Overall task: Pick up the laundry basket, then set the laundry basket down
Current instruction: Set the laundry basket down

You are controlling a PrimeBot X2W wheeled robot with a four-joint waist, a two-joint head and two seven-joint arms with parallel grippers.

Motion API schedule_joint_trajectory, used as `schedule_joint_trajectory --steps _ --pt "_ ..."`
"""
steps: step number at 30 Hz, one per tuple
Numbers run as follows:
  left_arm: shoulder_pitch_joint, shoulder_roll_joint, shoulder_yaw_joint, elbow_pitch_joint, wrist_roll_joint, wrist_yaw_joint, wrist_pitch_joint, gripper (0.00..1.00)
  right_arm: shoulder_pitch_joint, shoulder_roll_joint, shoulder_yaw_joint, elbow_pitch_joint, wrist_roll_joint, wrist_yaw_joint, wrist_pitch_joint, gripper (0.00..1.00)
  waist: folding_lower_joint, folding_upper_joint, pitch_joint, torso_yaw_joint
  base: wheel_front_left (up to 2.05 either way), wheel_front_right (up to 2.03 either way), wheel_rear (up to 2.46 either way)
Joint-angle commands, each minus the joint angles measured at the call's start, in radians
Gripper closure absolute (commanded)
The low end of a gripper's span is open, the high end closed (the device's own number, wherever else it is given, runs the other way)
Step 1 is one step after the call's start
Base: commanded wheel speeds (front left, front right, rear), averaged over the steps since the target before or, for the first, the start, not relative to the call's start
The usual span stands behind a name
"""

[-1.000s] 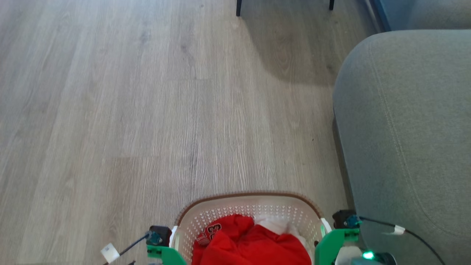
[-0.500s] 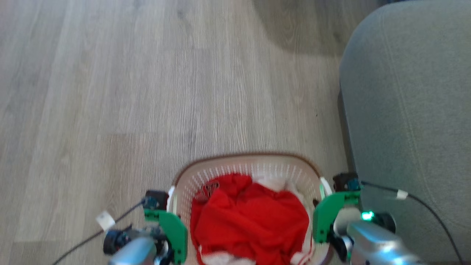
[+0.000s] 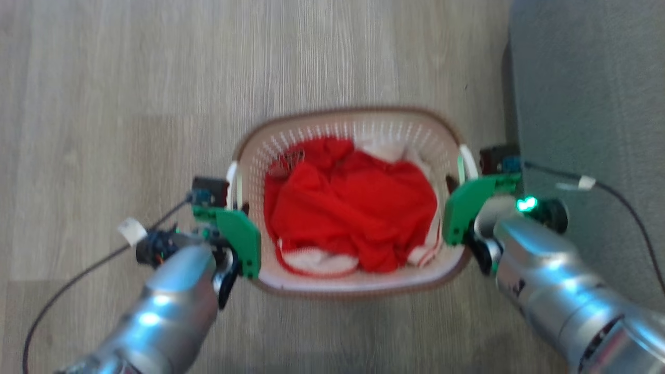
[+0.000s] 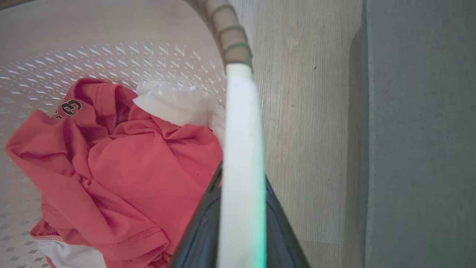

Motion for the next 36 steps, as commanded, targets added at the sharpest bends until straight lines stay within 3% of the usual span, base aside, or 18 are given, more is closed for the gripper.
schedule_joint_trajectory --steps 1,17,36 --pt "-0.043 0.025 0.019 0.001 0.003 0.007 -0.012 1.0 -0.023 -0.004 0.004 -0.007 -0.017 0.003 -0.022 1.0 -0.0003 0.0 0.07 0.004 0.0 0.0 0.0" --pt "-0.302 0.026 0.028 0.006 0.032 0.011 -0.051 1.0 -0.236 -0.017 -0.163 0.002 -0.194 0.003 -0.038 1.0 -0.0003 0.0 0.413 0.016 0.0 0.0 0.0" --pt "-0.358 0.025 0.018 -0.015 0.046 0.025 -0.056 1.0 -0.259 -0.006 -0.416 0.002 -0.47 0.003 -0.038 1.0 -0.0003 0.0 0.523 0.018 0.0 0.0 0.0"
